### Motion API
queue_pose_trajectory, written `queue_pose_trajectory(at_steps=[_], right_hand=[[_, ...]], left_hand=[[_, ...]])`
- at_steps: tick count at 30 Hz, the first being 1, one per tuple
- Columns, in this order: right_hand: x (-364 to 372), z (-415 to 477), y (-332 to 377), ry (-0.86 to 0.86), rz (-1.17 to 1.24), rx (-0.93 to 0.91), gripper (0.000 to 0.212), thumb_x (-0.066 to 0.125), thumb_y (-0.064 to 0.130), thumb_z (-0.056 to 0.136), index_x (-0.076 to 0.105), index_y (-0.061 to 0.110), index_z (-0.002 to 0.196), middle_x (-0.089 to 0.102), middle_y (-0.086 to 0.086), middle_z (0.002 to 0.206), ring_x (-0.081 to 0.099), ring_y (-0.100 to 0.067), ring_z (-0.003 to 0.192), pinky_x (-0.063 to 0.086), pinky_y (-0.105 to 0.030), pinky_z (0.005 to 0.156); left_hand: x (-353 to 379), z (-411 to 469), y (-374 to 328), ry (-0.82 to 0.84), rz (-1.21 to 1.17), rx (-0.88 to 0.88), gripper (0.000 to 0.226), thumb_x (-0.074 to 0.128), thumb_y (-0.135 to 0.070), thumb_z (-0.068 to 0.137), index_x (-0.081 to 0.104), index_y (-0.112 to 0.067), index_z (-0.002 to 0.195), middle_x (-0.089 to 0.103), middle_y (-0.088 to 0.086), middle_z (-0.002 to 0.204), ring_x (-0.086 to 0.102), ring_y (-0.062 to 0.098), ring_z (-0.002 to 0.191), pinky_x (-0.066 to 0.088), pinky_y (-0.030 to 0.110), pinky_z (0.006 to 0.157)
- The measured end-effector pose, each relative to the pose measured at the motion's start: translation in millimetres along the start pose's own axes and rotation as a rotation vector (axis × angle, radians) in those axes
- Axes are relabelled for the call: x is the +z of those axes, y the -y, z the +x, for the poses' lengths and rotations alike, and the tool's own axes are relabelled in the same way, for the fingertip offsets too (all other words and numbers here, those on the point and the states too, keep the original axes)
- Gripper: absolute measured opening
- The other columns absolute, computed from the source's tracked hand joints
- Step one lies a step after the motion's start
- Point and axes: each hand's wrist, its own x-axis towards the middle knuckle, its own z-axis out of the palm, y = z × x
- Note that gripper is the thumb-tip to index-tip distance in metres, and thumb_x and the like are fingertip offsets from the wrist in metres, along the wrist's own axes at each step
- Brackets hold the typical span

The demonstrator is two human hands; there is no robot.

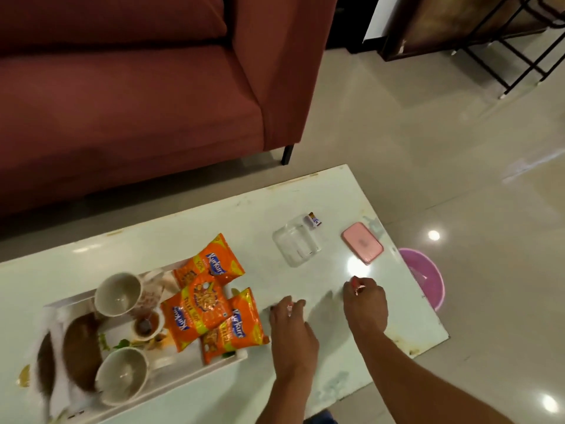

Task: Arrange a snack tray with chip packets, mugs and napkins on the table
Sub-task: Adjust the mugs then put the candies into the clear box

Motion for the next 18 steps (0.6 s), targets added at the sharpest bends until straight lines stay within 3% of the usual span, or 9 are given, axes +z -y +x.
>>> queue_pose_trajectory(at_steps=[3,9,14,18], right_hand=[[11,24,-9,0.063,-0.048,-0.026,0.045,0.062,0.039,0.092,0.059,0.019,0.132,0.055,-0.013,0.126,0.059,-0.037,0.114,0.046,-0.041,0.08],[24,40,-22,0.111,-0.087,-0.134,0.025,0.057,0.024,0.097,0.062,0.017,0.12,0.055,-0.011,0.117,0.062,-0.036,0.1,0.044,-0.035,0.073],[14,40,7,0.113,0.104,-0.341,0.018,0.07,0.02,0.093,0.069,0.017,0.111,0.064,-0.004,0.108,0.067,-0.015,0.085,0.046,-0.026,0.075],[12,42,63,0.113,0.278,-0.623,0.023,0.077,0.018,0.087,0.07,0.021,0.11,0.063,0.007,0.102,0.064,0.003,0.085,0.044,-0.004,0.07]], left_hand=[[21,5,1,-0.094,0.089,-0.077,0.063,0.071,0.009,0.078,0.063,-0.02,0.132,0.049,0.008,0.148,0.041,0.027,0.139,0.05,0.036,0.101],[37,20,0,-0.168,0.19,-0.227,0.068,0.076,0.021,0.055,0.072,-0.013,0.114,0.063,0.015,0.131,0.057,0.039,0.121,0.054,0.049,0.089],[38,30,7,-0.208,0.226,-0.226,0.05,0.075,0.015,0.066,0.076,-0.017,0.104,0.068,0.008,0.112,0.06,0.031,0.103,0.053,0.043,0.087],[38,37,-1,-0.257,0.094,-0.3,0.024,0.075,-0.006,0.085,0.076,-0.018,0.106,0.073,0.007,0.105,0.063,0.025,0.098,0.052,0.035,0.084]])
